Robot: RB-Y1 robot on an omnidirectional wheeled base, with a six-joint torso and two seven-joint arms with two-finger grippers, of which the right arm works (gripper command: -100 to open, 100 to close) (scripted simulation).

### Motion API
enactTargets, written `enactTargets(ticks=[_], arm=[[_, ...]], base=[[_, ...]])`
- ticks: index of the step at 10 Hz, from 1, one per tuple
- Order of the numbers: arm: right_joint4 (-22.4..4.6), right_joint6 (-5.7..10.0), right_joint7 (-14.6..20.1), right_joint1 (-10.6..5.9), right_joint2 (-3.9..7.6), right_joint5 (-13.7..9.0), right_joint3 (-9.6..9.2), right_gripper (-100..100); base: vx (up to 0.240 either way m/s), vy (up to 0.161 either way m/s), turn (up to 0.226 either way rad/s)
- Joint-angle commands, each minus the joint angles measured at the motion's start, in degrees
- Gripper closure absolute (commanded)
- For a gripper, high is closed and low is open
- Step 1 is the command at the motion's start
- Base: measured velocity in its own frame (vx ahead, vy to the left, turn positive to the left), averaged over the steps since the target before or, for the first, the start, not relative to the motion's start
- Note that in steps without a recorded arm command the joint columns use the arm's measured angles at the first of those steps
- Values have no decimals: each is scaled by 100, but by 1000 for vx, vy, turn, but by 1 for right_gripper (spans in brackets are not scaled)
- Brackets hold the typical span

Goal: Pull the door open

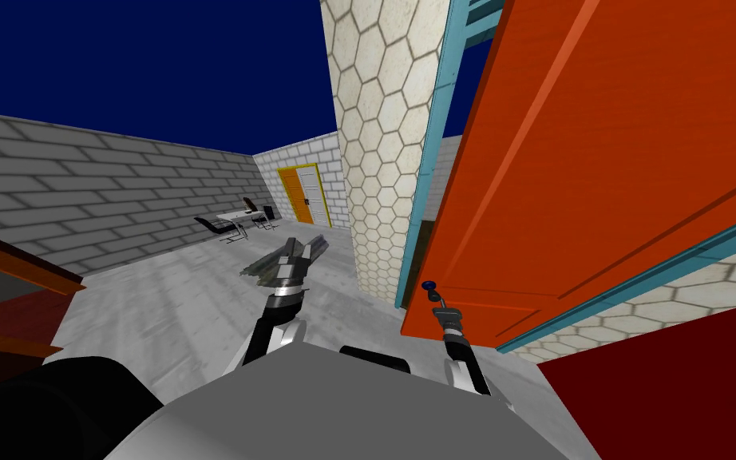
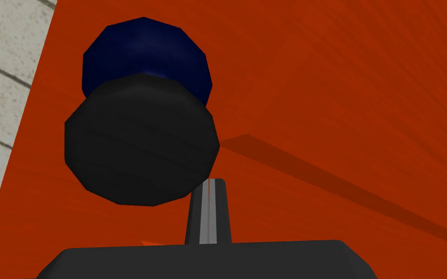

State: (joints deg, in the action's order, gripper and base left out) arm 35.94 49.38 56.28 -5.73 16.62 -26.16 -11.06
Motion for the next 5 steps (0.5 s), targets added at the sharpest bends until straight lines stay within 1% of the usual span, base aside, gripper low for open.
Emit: enactTargets(ticks=[1, 2, 4, 5], arm=[[103, -20, 204, -60, -141, 6, -155, -100], [123, -35, 413, -58, -144, -86, -202, -100], [123, -35, 440, -58, -144, -86, -202, -100], [143, -50, 676, -57, -148, -176, -248, -100]], base=[[-62, -40, 37], [-54, -27, 44], [-28, -5, 6], [-25, -18, 47]])
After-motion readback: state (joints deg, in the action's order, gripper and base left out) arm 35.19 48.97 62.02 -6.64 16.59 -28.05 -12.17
